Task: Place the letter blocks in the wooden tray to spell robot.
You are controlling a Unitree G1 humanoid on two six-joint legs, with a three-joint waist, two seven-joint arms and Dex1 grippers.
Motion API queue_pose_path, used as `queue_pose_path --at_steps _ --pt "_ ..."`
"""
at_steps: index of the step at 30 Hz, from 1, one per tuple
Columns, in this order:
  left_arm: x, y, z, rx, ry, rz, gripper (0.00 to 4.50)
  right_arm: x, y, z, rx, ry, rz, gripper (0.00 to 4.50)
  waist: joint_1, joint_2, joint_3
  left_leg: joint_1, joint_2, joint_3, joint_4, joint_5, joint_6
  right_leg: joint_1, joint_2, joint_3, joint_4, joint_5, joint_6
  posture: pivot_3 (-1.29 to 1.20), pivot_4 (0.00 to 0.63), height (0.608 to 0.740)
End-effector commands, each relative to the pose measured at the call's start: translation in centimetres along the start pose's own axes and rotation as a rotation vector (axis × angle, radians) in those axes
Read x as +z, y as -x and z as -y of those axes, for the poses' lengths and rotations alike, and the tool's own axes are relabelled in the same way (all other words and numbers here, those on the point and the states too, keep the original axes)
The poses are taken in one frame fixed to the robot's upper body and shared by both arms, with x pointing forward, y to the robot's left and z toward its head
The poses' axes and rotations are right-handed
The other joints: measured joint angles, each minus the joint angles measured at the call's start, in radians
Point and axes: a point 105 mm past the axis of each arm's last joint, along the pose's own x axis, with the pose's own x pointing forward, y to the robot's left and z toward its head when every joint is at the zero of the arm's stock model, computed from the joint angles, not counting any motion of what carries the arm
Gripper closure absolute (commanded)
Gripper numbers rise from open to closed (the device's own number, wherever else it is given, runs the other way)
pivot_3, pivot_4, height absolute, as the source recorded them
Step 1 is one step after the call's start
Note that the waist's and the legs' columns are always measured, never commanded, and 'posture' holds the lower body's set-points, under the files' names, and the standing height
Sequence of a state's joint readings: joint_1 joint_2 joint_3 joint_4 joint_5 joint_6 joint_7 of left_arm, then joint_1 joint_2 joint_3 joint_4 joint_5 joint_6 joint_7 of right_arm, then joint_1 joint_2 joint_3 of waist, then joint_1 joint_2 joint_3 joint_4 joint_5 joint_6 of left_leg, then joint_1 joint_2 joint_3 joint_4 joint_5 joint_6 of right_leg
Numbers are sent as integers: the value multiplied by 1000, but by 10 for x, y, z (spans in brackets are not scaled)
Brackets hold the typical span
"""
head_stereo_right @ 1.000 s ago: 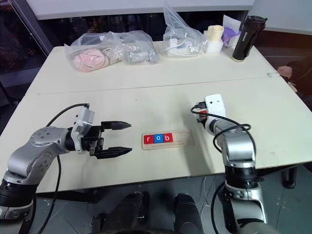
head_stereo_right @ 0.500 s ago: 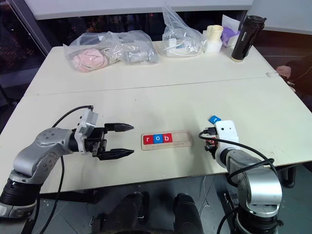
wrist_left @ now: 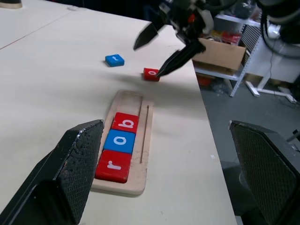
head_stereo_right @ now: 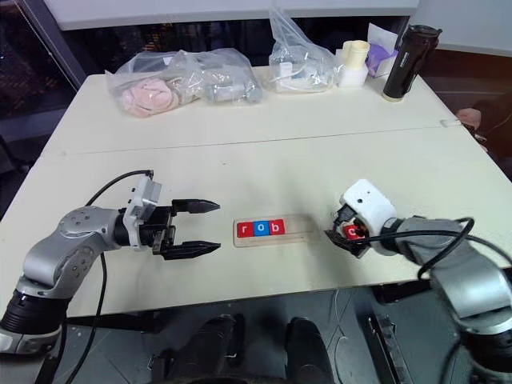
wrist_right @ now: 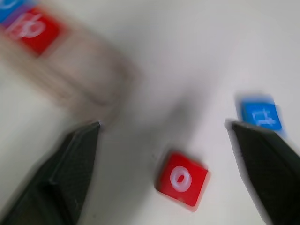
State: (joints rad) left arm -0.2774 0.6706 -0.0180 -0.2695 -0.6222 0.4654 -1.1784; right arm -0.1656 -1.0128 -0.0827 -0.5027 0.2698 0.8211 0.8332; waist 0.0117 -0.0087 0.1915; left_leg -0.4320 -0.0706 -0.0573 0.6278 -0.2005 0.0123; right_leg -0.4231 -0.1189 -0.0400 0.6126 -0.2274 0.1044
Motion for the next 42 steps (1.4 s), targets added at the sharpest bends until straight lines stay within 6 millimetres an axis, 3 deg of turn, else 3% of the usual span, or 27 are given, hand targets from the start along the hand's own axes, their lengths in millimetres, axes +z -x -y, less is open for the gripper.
queue_pose_path --at_steps 1,8,19,21,22,26,27,31,36,42 --pt "8 1 1 -4 -38 11 0 -4 2 5 153 210 56 69 0 0 0 0 0 0 0 0 0 0 0 0 0 0 0 0 150 725" --pt "11 0 1 3 -45 17 0 -38 -13 15 352 332 -6 69 -3 0 0 0 0 0 1 0 0 0 0 0 1 3 -4 0 150 725" --pt "10 5 3 25 -47 10 0 -65 -22 22 454 254 -76 69 2 0 0 0 0 0 2 0 0 0 0 1 1 3 -4 0 150 725" --pt "10 5 3 27 -47 9 0 -65 -22 23 452 253 -75 604 2 0 0 0 0 0 2 0 0 0 0 1 1 3 -4 0 150 725" --pt "10 5 3 27 -48 8 0 -64 -22 23 453 250 -69 907 1 0 0 0 0 0 2 0 0 0 0 1 1 3 -4 0 150 725" --pt "10 6 3 29 -47 8 0 -52 -23 24 446 243 -26 3044 0 0 0 0 0 0 3 -1 -1 0 0 1 2 3 -3 0 150 725" --pt "10 6 3 29 -47 8 0 -50 -23 24 444 243 -15 3400 -1 0 0 0 0 0 3 -1 -1 0 0 2 2 4 -4 0 150 725" --pt "10 5 3 29 -46 8 0 -22 -25 24 423 266 56 3387 -3 0 0 1 0 0 3 -1 -1 -1 0 2 3 4 -3 0 150 725" --pt "10 5 2 25 -47 8 0 29 -33 -4 502 356 184 3387 -2 1 0 1 0 0 2 0 0 -2 0 4 4 4 -3 0 150 725" --pt "12 5 2 24 -51 5 0 39 -53 -18 552 392 187 3387 4 0 0 0 -1 0 3 -1 -2 -1 0 3 3 4 -3 0 150 725"
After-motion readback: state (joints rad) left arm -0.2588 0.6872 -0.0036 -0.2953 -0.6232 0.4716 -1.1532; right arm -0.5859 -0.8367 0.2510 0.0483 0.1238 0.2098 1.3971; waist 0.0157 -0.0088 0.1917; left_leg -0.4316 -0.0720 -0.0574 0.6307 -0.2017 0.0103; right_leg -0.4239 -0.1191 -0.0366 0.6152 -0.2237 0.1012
